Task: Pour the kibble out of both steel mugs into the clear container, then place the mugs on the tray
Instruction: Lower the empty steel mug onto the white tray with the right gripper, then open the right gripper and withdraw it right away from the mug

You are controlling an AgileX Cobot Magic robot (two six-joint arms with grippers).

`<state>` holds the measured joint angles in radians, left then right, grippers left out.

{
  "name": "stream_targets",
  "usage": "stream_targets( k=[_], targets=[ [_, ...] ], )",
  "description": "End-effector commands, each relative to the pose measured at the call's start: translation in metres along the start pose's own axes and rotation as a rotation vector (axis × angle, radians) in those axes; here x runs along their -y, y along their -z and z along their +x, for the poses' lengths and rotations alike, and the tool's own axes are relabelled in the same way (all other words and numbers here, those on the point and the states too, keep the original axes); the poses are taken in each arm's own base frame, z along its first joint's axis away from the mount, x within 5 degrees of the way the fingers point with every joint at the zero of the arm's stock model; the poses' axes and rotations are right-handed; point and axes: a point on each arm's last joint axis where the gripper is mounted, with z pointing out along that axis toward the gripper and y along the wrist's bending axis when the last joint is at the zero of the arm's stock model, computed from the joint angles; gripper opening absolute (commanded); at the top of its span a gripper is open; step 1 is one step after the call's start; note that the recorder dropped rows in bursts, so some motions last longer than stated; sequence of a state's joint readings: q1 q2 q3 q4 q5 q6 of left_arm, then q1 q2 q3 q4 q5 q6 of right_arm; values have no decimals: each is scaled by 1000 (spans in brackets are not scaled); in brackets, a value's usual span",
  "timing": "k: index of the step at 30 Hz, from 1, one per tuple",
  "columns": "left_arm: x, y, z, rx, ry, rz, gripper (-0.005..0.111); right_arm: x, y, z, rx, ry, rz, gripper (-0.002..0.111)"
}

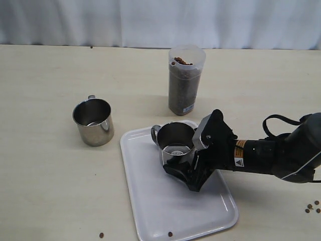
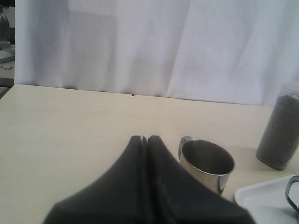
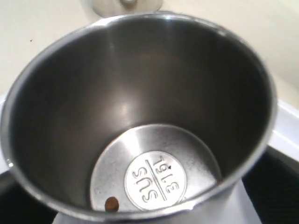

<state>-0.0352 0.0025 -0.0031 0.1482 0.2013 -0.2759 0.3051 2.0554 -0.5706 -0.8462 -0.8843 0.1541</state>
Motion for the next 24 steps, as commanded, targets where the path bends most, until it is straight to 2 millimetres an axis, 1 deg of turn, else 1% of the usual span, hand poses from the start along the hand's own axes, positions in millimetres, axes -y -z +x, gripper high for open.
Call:
stream_targets(
  k=[1,8,12,15,24],
  targets=[
    [0,0,1,4,6,2,0,1,-1,-1,4,-1,-3,94],
    [0,0,1,4,6,2,0,0,1,-1,2,-11,-2,94],
    [0,0,1,4,6,2,0,-3,10,-8,11,4,9,94],
    [0,0,1,4,6,2,0,-3,15,-11,-17,18,28,94],
    [0,0,1,4,6,2,0,-6,20,-7,-70,20,37,94]
  ],
)
